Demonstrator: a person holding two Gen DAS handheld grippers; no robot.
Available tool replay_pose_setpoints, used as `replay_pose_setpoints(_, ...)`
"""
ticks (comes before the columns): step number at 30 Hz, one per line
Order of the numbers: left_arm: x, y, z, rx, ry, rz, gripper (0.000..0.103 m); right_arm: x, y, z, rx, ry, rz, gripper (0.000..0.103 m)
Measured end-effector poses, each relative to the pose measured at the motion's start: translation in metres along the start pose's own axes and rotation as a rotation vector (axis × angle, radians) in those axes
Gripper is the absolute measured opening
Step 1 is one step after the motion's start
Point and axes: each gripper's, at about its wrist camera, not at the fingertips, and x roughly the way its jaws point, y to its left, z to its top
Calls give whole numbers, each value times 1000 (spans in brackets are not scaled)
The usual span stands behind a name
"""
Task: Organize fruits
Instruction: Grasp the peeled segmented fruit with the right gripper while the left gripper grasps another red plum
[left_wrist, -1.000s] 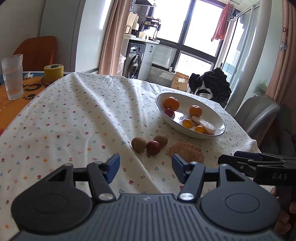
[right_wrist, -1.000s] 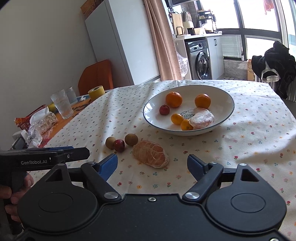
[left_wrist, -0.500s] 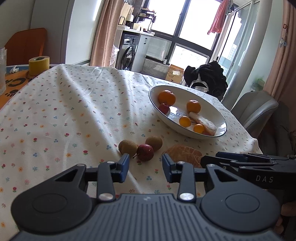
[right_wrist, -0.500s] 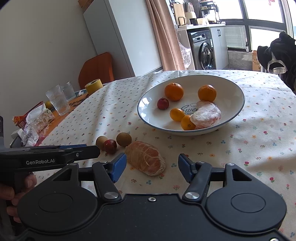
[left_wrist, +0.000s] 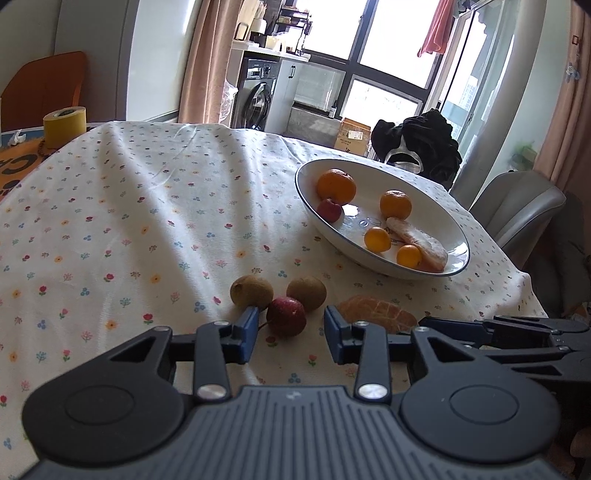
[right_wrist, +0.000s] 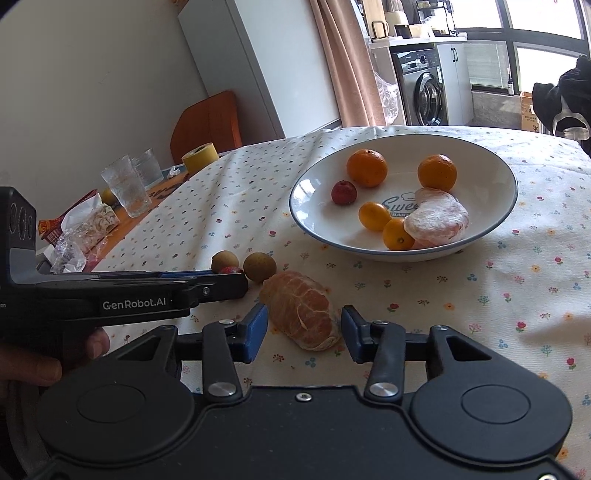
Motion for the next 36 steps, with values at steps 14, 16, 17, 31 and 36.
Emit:
replay_pose_setpoints(14,-3,2,-3,11,-1,27,23,6,13,0,-75,34,16,44)
replay_pose_setpoints(16,-7,4,-3,6,-5,28,23,10,16,1,-88,38,5,44)
replay_pose_setpoints(17,-9,5,-3,3,-6,29,23,11,17,1,-97,40,2,45)
replay_pose_setpoints(31,-28,22,-9,-37,-31,19,23,31,39,6,-226,64,-89,46)
replay_pose_setpoints(36,-35,28,-13,-55,-37,36,23,36,49,4,-287,72,-140,44)
